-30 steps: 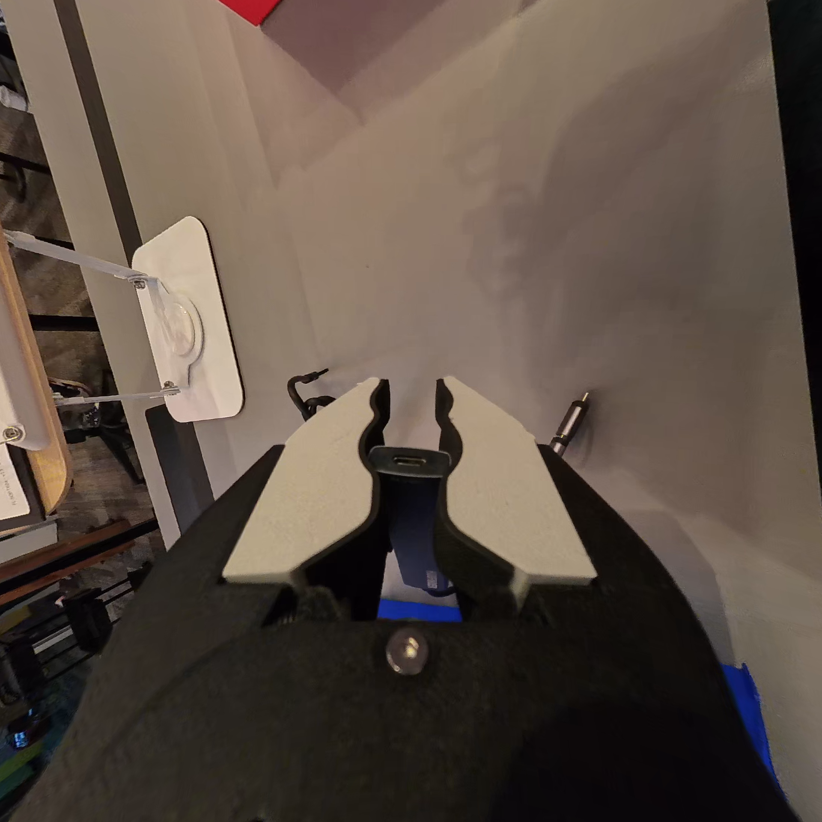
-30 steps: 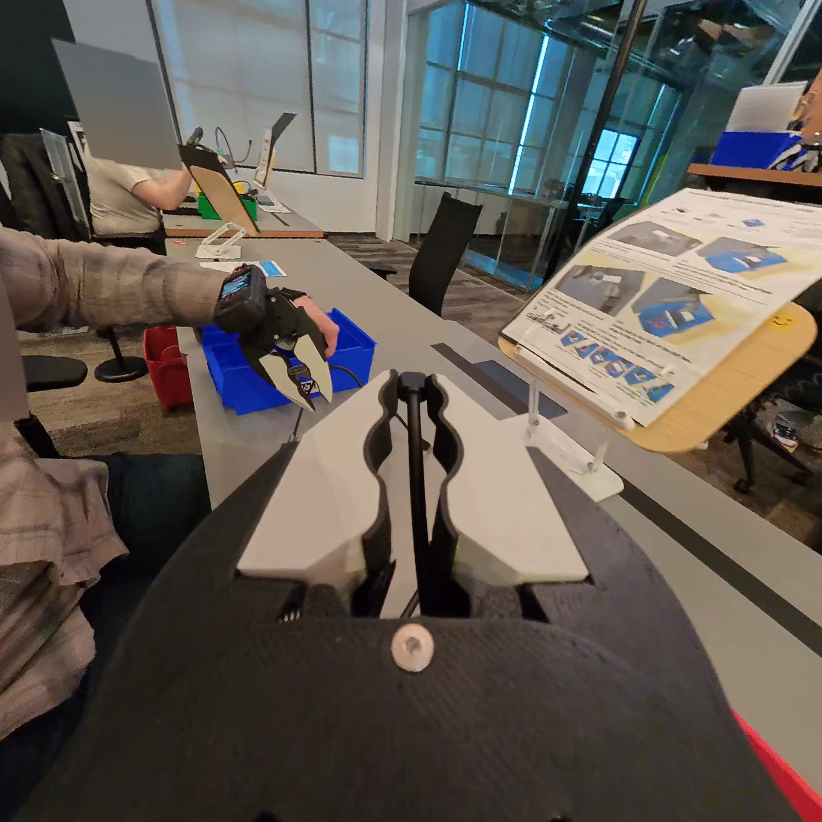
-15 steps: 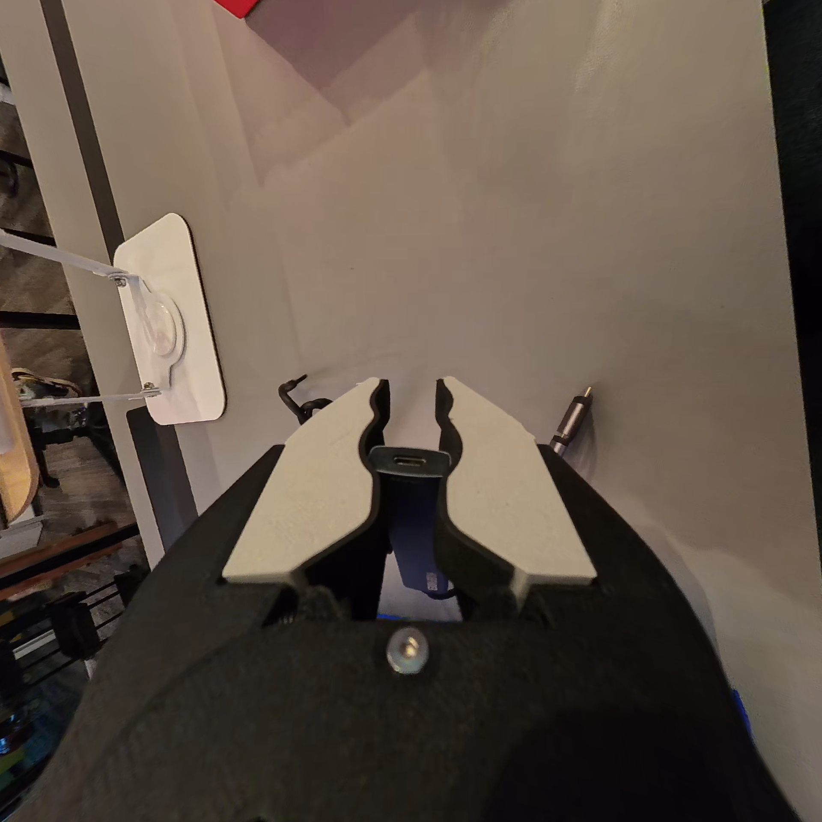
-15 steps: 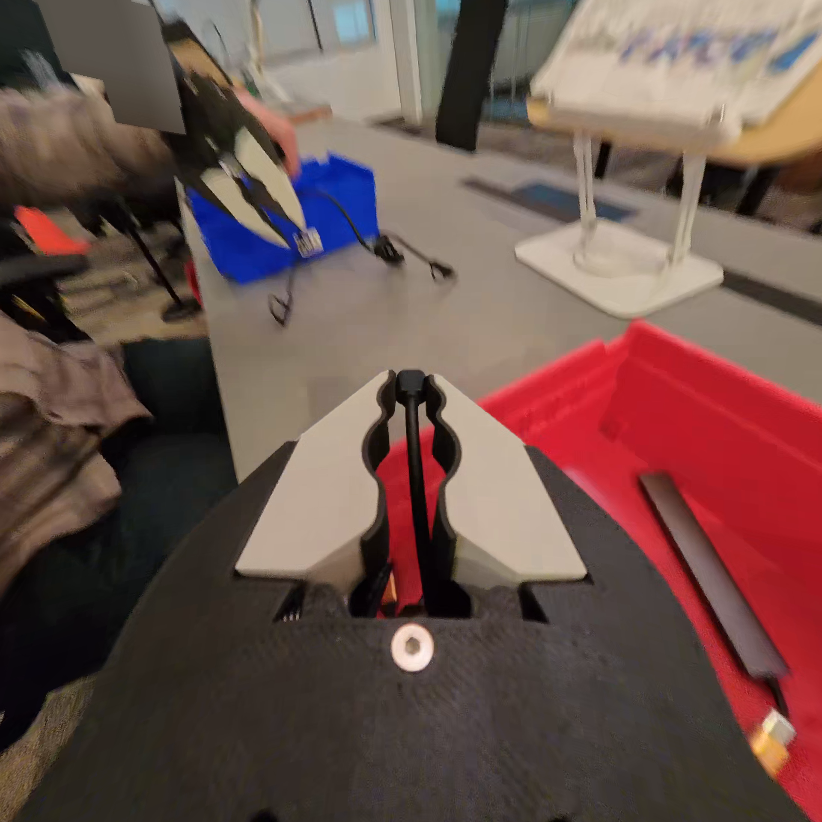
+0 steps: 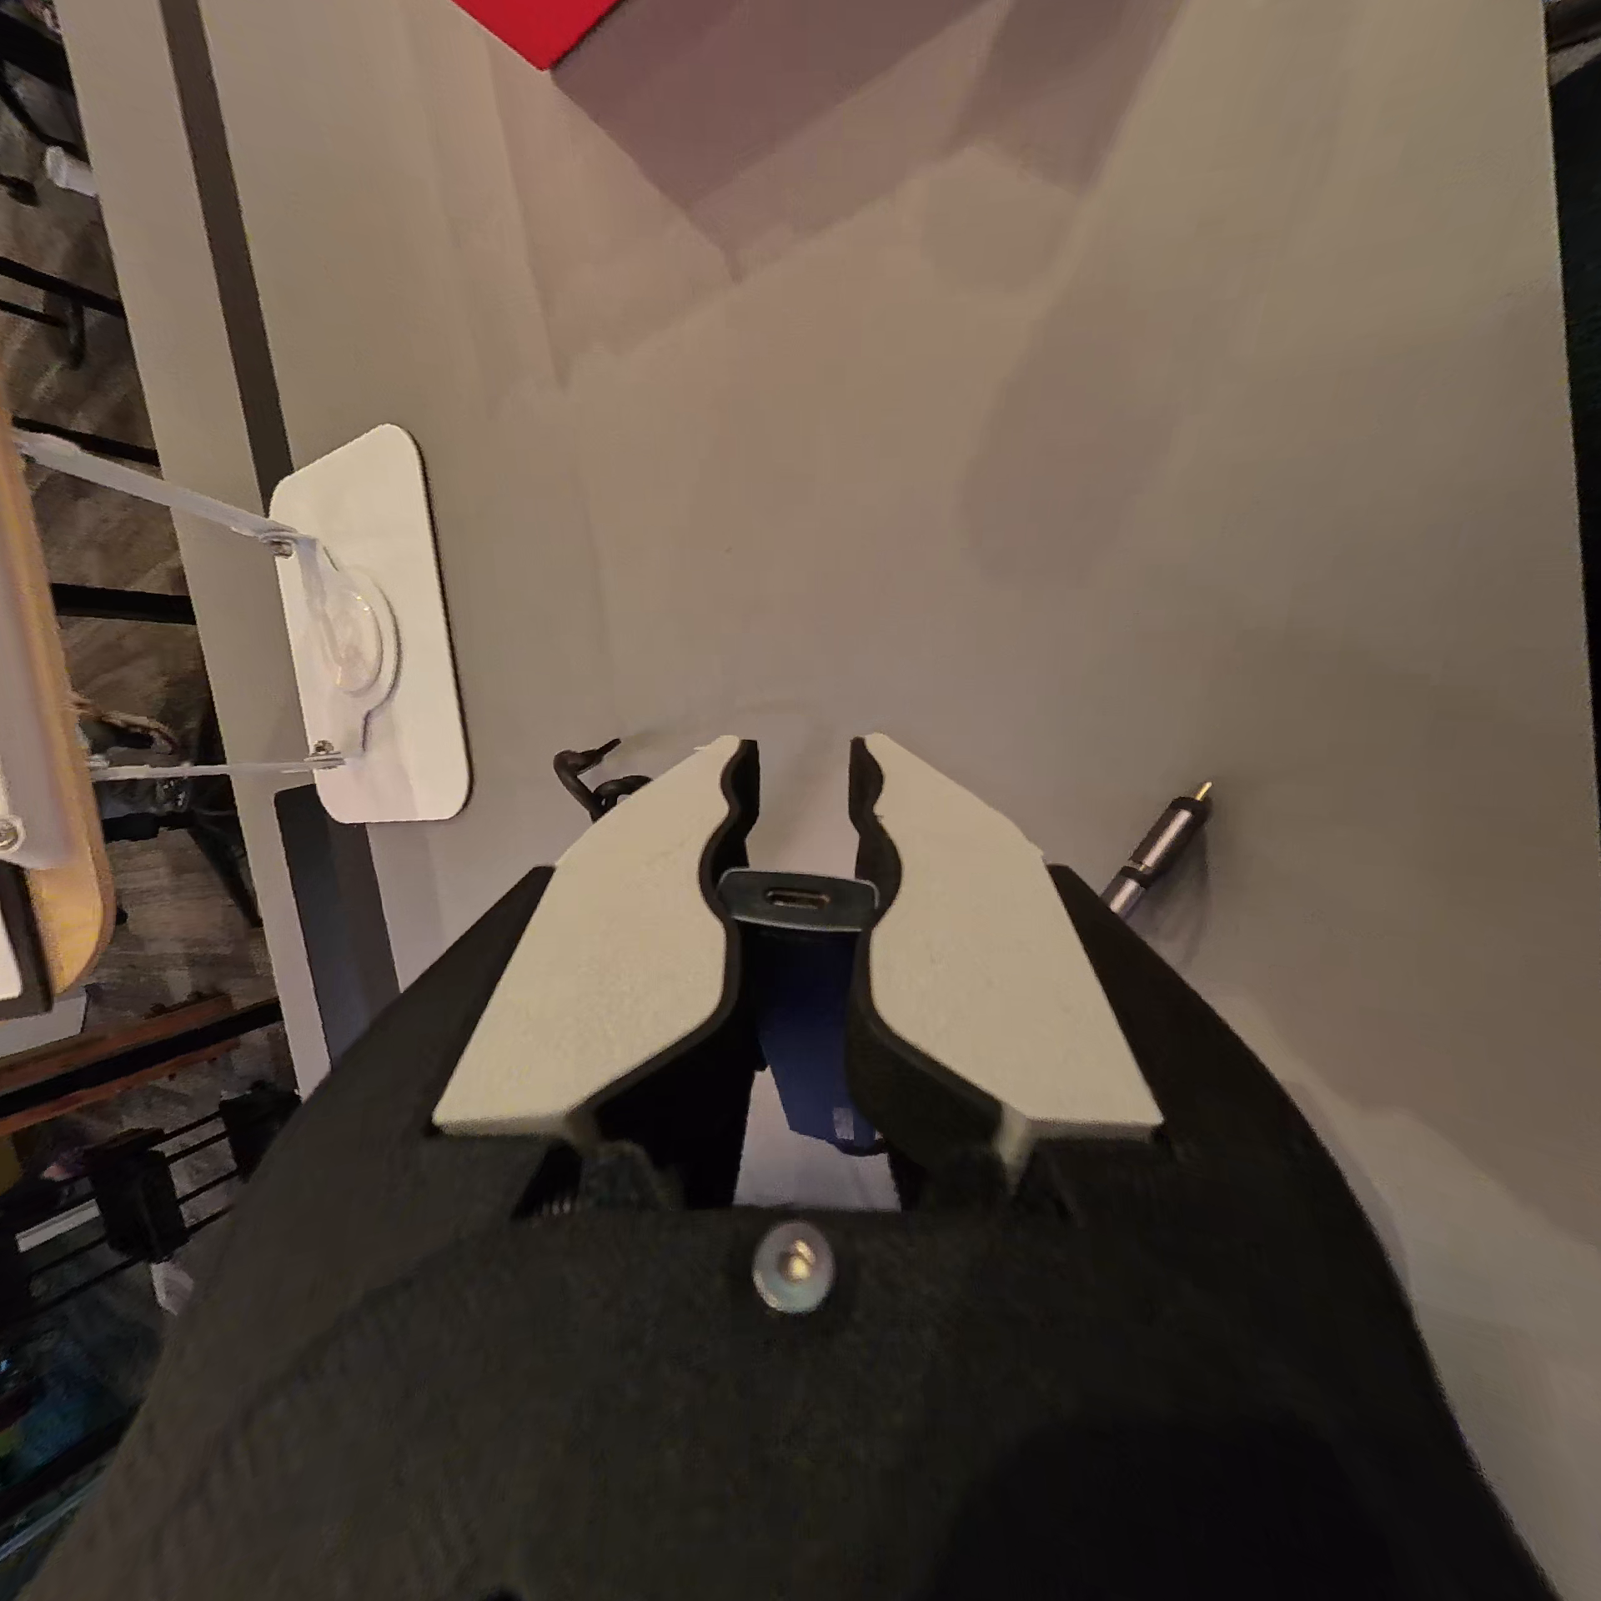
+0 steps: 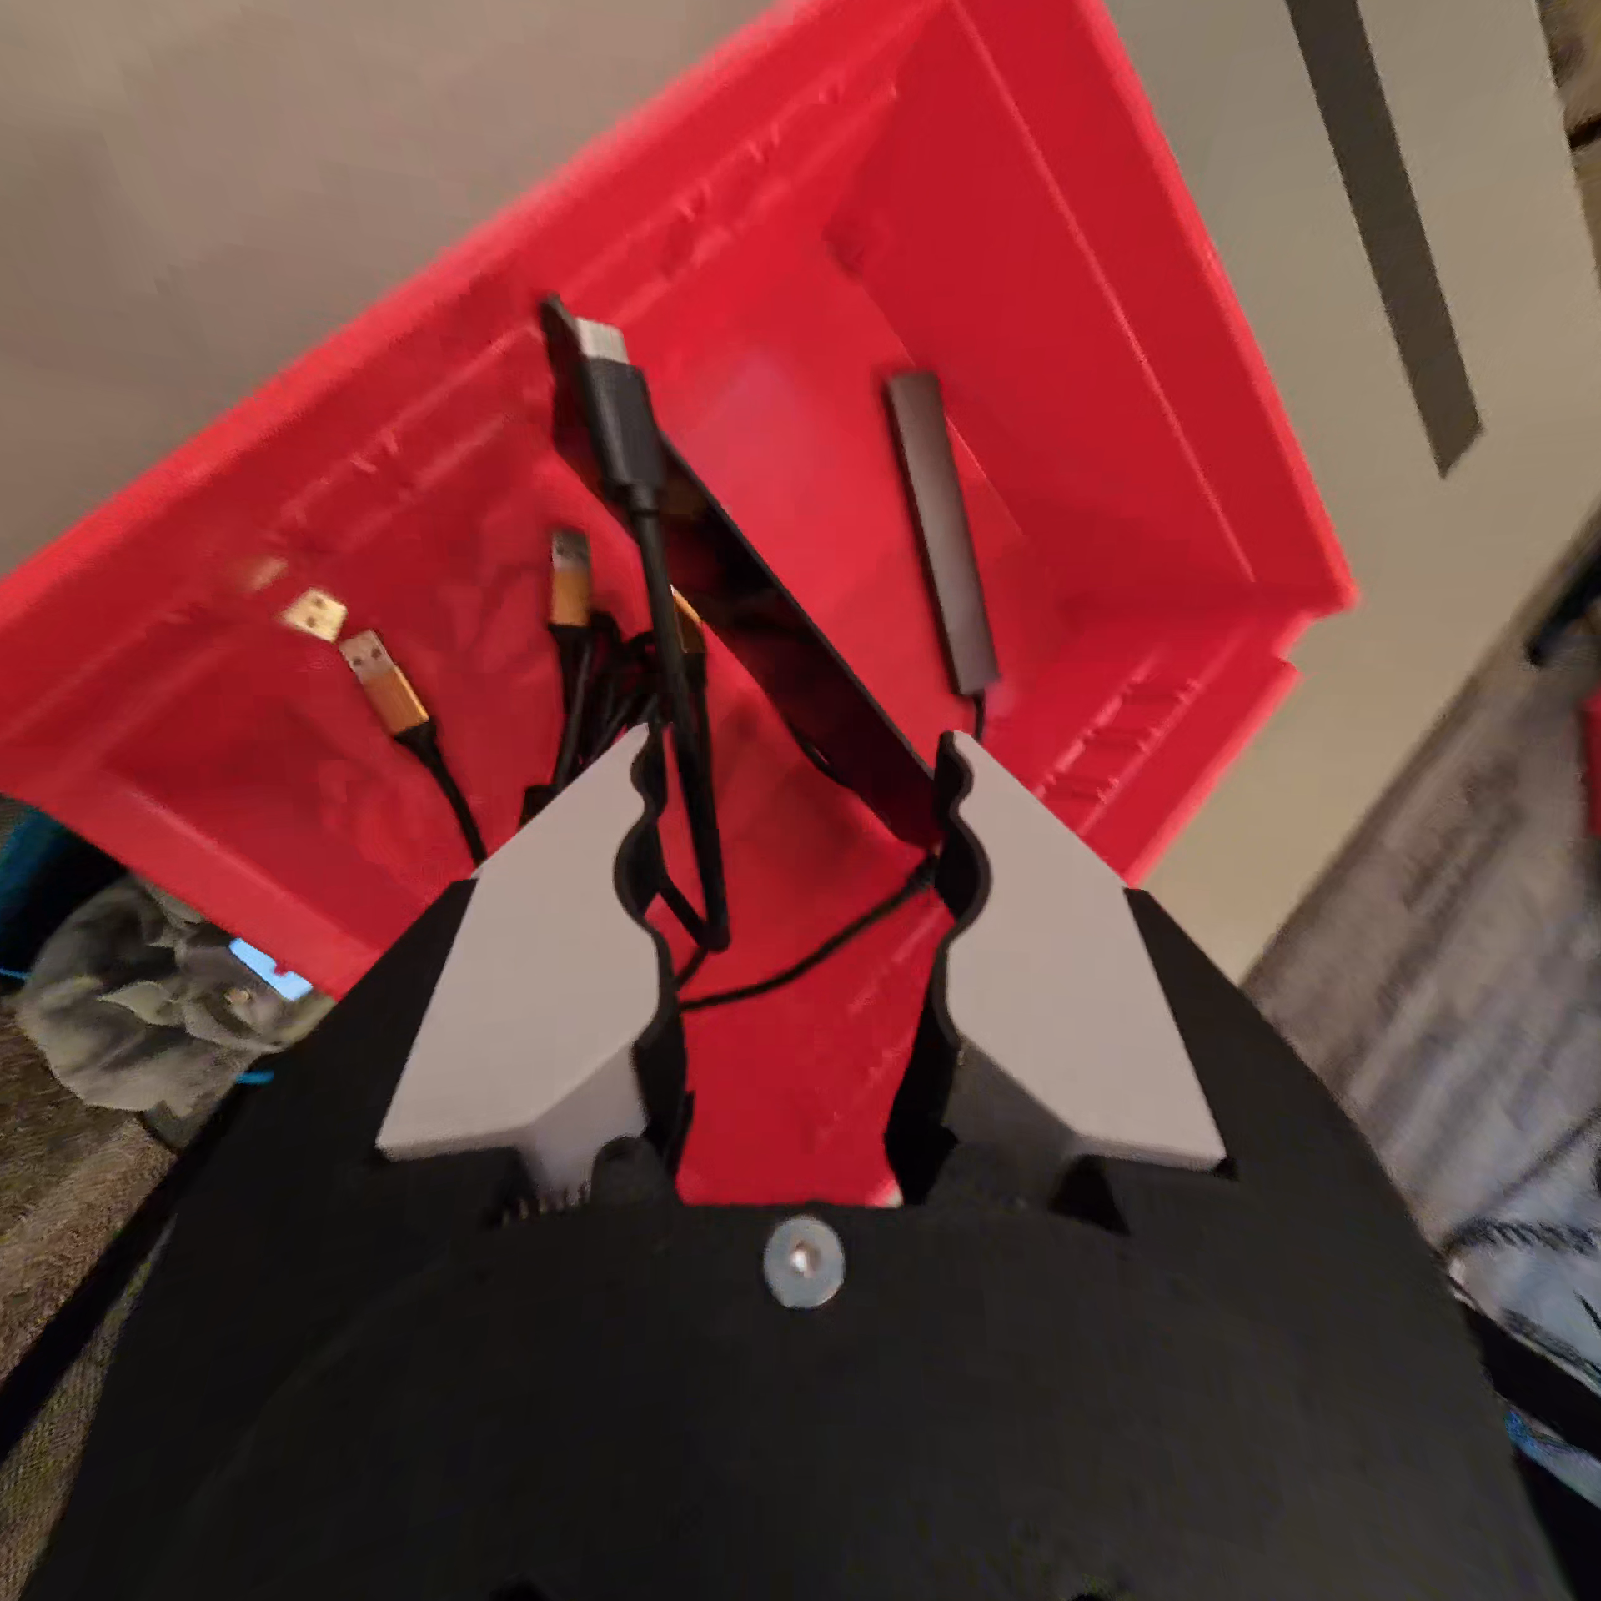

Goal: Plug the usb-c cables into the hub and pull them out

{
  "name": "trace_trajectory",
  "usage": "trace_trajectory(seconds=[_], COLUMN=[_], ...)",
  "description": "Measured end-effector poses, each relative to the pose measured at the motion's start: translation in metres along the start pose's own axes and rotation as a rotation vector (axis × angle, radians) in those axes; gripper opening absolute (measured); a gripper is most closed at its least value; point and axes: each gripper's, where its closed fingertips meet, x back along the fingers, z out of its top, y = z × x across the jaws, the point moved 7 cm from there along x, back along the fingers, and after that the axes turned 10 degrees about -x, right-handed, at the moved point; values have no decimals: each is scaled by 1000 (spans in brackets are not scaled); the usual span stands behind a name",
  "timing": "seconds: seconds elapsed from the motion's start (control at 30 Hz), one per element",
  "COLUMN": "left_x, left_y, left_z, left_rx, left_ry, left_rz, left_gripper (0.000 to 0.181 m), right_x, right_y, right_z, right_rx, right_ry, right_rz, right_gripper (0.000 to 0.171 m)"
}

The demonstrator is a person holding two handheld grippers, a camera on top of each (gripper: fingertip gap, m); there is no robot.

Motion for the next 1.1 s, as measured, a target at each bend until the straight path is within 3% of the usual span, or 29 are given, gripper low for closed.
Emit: trace_trajectory(seconds=[0.23,0.43,0.57,0.7,0.97,1.1], left_x=[11,19,19,19,17,17], left_y=[-20,-44,-62,-77,-86,-85], left_z=[0,5,10,15,21,22], left_rx=[117,280,391,490,693,797], left_ry=[36,99,151,204,359,437], left_rz=[75,127,163,201,245,259], left_gripper=[20,20,20,20,20,20], right_x=[53,90,72,35,-11,-29], right_y=[-11,-108,-180,-218,-246,-242], right_z=[43,126,177,210,253,266], right_rx=[19,25,13,-107,-217,-277], right_ry=[199,606,761,788,779,805], right_rz=[-198,124,412,598,643,631], right_gripper=[71,59,59,60,70,59])
